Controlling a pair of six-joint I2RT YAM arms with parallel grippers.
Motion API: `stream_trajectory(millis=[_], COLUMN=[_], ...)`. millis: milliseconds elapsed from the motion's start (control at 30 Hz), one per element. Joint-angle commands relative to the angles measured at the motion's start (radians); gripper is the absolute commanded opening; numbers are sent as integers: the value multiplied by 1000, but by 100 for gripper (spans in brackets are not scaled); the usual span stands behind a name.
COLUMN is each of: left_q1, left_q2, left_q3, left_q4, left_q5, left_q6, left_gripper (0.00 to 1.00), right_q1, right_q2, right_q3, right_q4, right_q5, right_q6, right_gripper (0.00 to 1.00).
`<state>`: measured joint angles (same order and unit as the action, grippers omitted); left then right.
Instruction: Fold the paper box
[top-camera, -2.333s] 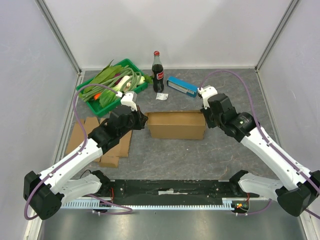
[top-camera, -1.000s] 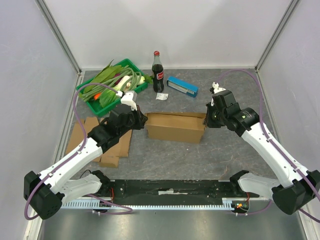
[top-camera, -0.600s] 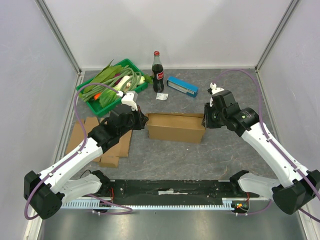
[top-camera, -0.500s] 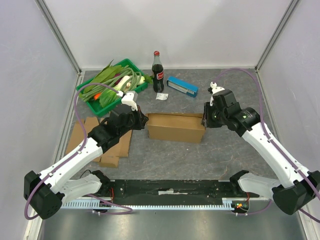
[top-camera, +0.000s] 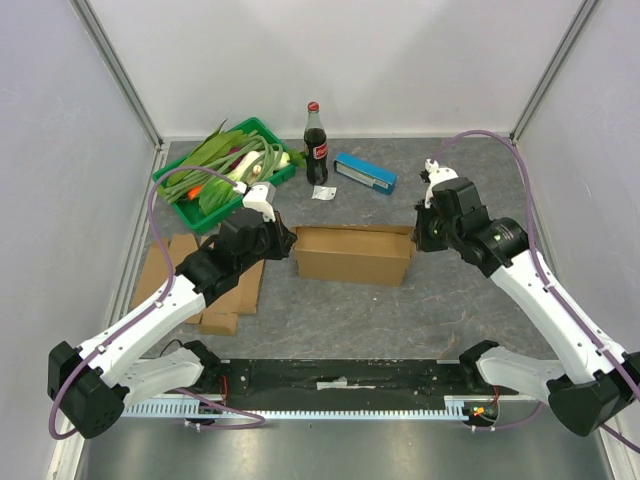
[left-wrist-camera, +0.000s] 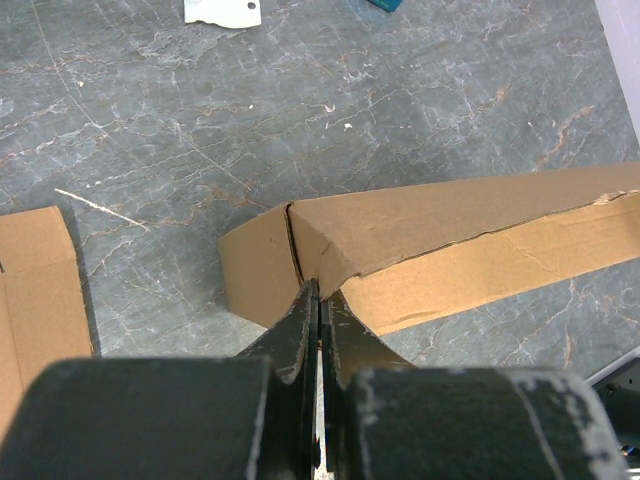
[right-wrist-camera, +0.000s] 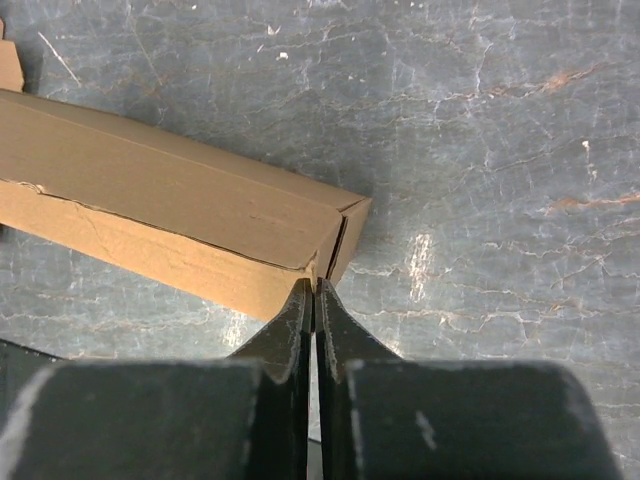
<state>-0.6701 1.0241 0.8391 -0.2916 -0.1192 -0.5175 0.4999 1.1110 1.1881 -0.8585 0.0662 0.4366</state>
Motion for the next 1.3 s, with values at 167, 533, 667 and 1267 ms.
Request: stream_trajectory(millis=[167, 533, 667, 1267], left_q1=[-9, -9, -9, -9], left_q2=[-4, -30, -30, -36], left_q3=[-80, -170, -183, -126], left_q4=[-20, 32, 28, -17], left_q5=[38, 30, 21, 24], left_q6=[-73, -128, -122, -111], left_gripper=[2, 2, 2, 2], right_q1=[22, 120, 120, 65], right_q2=[-206, -301, -310, -158], right_q3=[-289, -496, -454, -118], right_q4=[245, 411, 356, 397], right_q5=[43, 153, 124, -14], right_q6=[40, 102, 125, 263], right_gripper=[0, 0, 12, 50])
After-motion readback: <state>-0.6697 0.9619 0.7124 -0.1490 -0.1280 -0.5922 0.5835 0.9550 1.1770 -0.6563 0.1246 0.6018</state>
